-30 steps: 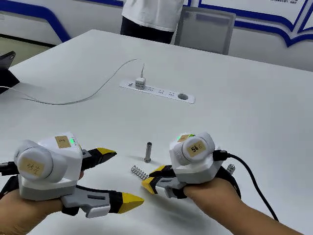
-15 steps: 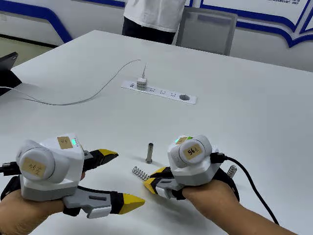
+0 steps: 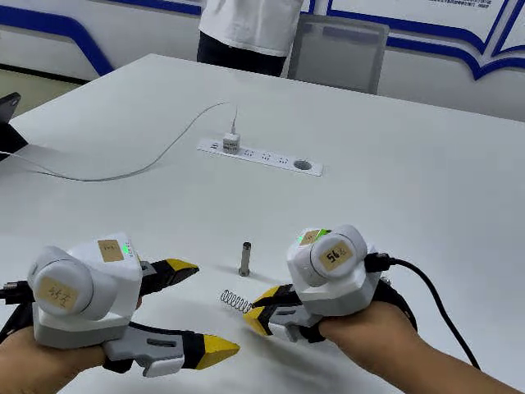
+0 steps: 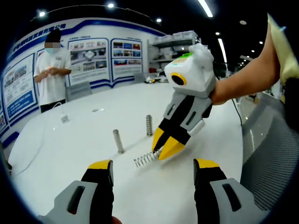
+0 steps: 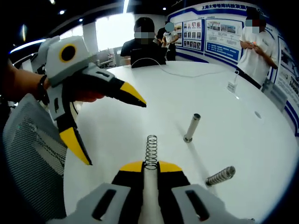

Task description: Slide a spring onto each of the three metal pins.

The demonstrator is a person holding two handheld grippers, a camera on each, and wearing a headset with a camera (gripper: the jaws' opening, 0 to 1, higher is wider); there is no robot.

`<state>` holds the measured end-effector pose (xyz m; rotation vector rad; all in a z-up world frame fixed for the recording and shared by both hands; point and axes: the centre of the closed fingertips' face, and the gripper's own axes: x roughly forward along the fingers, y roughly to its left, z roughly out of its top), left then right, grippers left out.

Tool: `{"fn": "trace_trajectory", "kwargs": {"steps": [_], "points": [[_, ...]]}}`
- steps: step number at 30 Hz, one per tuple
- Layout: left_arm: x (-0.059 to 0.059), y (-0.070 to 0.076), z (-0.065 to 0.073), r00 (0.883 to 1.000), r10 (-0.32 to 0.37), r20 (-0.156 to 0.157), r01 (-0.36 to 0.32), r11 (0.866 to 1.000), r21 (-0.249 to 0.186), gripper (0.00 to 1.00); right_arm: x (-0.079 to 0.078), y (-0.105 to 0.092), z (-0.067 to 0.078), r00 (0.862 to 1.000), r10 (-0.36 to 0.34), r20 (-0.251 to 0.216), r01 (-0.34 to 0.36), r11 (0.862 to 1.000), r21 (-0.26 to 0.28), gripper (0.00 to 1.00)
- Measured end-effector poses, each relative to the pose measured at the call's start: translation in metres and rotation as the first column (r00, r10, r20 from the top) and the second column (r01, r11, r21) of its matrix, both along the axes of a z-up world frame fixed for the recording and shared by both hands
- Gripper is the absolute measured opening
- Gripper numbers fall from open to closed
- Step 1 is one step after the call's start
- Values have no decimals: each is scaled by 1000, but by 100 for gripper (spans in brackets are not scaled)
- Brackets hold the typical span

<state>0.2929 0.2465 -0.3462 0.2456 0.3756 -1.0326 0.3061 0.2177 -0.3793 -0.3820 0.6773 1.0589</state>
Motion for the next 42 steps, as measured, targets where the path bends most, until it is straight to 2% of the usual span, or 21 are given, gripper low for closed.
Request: {"fn": "trace_trajectory", "kwargs": {"steps": [8, 10, 13, 17, 22, 27, 37, 42], "points": [[-7, -10, 1, 999, -50, 13, 50, 999, 8, 63, -24, -9, 15, 996, 94, -13, -94, 995, -30, 12], [-10, -14, 1, 997, -72, 22, 71, 997, 6, 58, -30, -11, 19, 993, 120, -18, -121, 992, -37, 12], [-15, -18, 1, 995, -101, 19, 101, 995, 5, 51, -37, -12, 24, 989, 149, -20, -150, 987, -49, 12], [-19, -21, -1, 991, -127, 30, 127, 992, 18, 46, -44, -14, 28, 983, 182, -33, -184, 981, -67, 12], [-28, -27, -1, 983, -177, 50, 176, 984, 24, 27, -54, -14, 27, 974, 218, -67, -223, 971, -86, 12], [-32, -29, -3, 976, -208, 59, 205, 978, 43, 23, -61, -15, 26, 967, 241, -87, -249, 963, -102, 12], [-40, -35, -7, 964, -257, 68, 252, 965, 71, 14, -66, -16, 30, 962, 247, -120, -260, 960, -107, 12], [-41, -35, -7, 964, -259, 66, 255, 964, 69, 13, -67, -17, 36, 962, 245, -121, -258, 960, -104, 12]]}}
